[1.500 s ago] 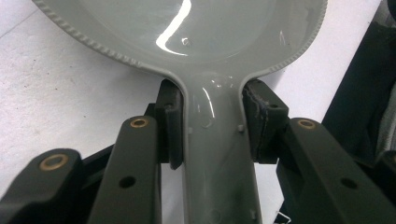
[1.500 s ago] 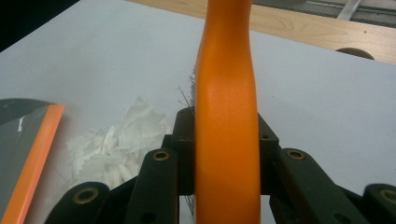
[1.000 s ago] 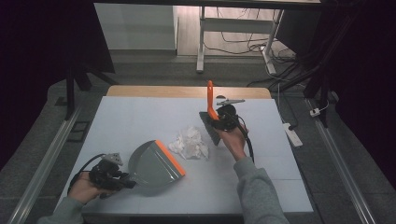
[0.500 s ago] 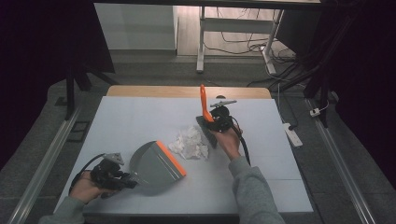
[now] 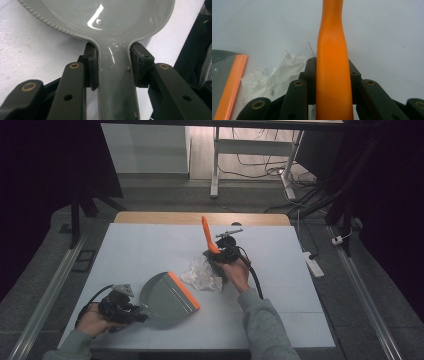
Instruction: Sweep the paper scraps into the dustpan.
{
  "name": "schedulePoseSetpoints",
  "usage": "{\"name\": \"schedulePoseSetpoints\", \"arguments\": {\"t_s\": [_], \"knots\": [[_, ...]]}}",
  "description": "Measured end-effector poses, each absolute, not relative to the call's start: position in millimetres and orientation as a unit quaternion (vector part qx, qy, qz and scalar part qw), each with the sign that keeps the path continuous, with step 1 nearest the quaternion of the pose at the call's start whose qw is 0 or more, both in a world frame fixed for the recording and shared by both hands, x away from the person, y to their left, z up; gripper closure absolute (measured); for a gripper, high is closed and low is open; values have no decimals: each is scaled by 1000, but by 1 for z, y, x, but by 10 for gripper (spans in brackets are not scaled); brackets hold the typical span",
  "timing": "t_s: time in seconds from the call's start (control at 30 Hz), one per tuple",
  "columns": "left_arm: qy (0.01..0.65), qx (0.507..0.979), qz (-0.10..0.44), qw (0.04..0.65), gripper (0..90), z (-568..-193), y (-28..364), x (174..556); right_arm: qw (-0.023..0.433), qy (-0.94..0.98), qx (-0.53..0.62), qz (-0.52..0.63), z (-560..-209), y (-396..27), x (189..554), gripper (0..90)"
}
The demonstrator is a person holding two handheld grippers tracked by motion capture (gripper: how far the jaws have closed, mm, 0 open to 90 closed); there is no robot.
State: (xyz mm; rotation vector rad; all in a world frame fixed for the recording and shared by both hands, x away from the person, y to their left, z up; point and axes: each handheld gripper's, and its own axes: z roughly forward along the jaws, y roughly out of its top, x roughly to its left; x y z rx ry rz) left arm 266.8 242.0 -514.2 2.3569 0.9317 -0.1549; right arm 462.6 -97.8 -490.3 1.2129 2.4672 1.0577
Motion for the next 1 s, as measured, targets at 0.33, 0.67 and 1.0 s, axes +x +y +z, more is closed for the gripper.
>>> {"name": "schedulePoseSetpoints", "arguments": {"t_s": [0.33, 0.67, 1.0], "knots": [[352, 887, -61, 294, 617, -516, 240, 268, 91, 841, 399, 353, -493, -92, 458, 707], [352, 886, -62, 295, 617, -516, 240, 268, 76, 847, 386, 357, -495, -79, 449, 707], [349, 887, -63, 294, 617, -517, 237, 269, 62, 870, 338, 354, -497, -55, 422, 707]]}}
